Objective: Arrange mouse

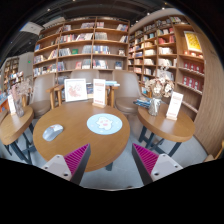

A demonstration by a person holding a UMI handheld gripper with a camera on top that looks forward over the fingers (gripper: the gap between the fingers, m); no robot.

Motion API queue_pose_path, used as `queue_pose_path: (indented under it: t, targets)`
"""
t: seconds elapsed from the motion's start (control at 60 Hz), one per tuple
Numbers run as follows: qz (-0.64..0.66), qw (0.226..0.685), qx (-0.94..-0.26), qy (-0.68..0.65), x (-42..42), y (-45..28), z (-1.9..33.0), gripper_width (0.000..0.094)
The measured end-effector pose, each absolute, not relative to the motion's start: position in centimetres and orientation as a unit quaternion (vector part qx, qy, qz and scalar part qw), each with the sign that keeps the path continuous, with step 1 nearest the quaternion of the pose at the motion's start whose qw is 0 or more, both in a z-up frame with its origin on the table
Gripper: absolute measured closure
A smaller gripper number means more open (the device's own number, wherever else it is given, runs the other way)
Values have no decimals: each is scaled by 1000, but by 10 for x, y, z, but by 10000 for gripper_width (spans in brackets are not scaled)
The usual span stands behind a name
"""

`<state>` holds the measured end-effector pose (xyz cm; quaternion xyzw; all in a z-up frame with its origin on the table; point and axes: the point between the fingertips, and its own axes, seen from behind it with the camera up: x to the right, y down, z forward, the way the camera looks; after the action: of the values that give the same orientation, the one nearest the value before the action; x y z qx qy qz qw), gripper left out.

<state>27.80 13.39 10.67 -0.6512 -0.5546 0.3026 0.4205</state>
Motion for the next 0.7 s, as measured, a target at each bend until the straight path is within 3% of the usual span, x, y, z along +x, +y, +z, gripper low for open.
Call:
queue_pose_path:
  t: [0.7]
  targets:
    - [339, 364, -596, -630, 252, -57, 79, 84]
